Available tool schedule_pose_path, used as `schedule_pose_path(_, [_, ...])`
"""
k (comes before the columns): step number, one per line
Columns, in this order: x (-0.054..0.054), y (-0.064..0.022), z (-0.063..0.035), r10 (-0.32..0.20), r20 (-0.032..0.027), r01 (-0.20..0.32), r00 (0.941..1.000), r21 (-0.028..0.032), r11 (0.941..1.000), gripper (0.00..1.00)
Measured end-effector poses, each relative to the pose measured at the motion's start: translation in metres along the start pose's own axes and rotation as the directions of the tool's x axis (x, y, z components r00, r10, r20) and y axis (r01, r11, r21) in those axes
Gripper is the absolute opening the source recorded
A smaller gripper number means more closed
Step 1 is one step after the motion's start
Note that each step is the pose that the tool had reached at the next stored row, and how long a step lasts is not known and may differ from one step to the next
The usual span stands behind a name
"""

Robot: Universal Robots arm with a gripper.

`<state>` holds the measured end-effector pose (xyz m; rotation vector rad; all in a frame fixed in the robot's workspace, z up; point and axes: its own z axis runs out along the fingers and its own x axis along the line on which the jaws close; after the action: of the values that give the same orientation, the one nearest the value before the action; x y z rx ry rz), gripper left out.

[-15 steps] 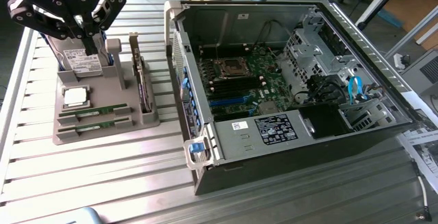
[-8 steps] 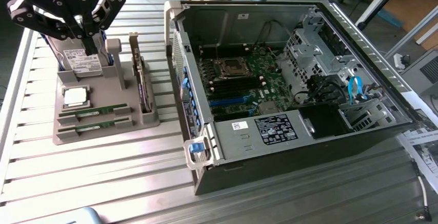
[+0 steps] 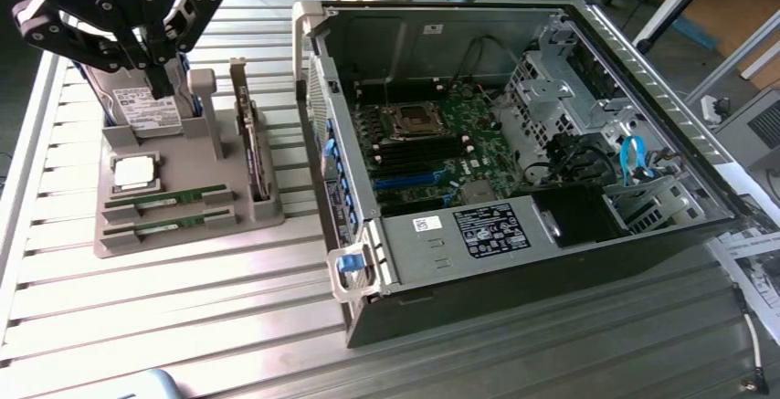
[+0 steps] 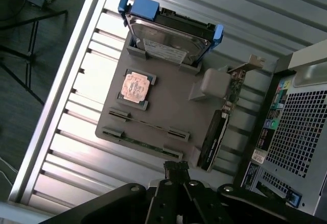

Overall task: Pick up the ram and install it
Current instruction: 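Pick up the ram and move it above insertion slot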

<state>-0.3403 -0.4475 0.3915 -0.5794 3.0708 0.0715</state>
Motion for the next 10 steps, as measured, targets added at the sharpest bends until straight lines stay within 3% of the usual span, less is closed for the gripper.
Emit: schedule_pose_path(10, [0.0, 0.0, 0.0, -0.061, -0.0026, 0.061, 0.9982, -0.0015, 0.9982, 0.11])
